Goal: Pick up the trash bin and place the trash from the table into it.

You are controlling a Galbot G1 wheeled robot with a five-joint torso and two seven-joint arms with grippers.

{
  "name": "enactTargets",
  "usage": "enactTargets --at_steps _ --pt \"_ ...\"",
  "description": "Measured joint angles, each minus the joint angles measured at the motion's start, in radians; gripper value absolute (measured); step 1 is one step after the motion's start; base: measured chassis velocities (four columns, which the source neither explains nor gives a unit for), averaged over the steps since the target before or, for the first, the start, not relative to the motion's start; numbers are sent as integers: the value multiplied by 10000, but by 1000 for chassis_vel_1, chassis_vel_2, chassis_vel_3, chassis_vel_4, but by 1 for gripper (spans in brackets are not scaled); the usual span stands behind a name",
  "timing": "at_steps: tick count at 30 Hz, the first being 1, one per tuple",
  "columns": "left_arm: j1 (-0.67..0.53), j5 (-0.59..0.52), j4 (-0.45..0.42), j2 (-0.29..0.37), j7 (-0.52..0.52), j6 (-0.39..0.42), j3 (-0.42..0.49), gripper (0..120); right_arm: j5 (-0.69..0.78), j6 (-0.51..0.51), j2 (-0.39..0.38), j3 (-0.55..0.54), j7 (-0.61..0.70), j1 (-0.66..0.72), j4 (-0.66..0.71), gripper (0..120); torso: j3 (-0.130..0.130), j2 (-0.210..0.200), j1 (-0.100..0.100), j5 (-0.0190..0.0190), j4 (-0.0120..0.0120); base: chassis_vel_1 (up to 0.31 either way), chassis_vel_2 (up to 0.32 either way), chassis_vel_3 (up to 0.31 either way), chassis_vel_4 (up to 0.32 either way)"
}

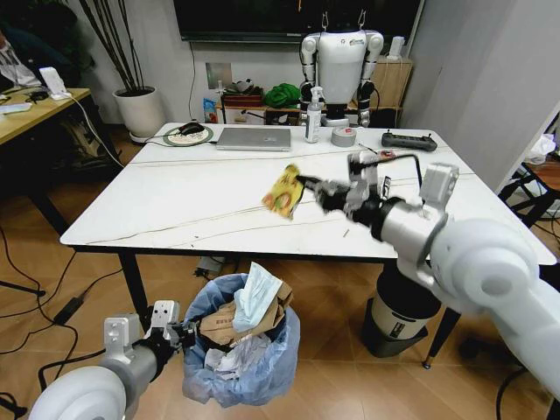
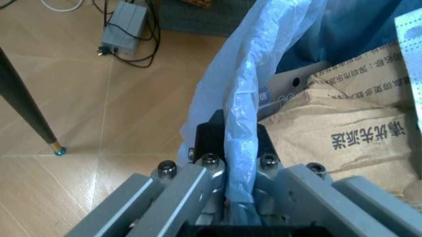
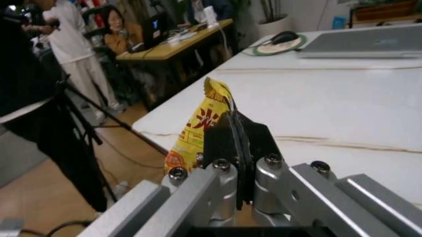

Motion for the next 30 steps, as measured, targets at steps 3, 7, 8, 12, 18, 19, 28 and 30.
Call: enactTargets --at_steps 3,7,8,12,18,19,28,30 --pt "-105 -81 19 5 -95 0 102 0 -163 -61 -302 -209 -397 -670 837 0 0 0 0 -1 2 0 0 0 0" --pt "-180 -87 66 -6 -131 0 187 0 -834 -176 -599 -440 -890 -1529 949 0 1 0 0 1 -3 0 0 0 0" --pt "-153 -77 66 -38 -134 0 181 0 -1051 -194 -651 -679 -976 -1668 950 0 1 0 0 1 -5 0 0 0 0" --pt "26 -10 13 -214 -191 0 112 0 -1506 -197 -522 -1519 -1170 -1621 950 0 1 0 0 1 1 0 0 0 0" --pt "40 -7 -21 -320 -290 0 135 0 -1701 -196 -288 -2162 -1184 -1480 919 0 1 0 1 -1 3 0 0 0 0" --pt "29 -15 19 -309 -293 0 135 0 -1702 -196 -288 -2203 -1184 -1496 913 0 1 0 1 -1 1 0 0 0 0" --pt "-258 -247 227 -177 -485 0 470 0 -1725 -649 -65 -2393 -1257 -1627 884 0 1 0 2 -1 1 0 0 0 0" --pt "-268 -259 233 -173 -500 0 498 0 -1725 -666 -55 -2411 -1259 -1631 883 4 1 1 2 -1 0 0 0 0 0"
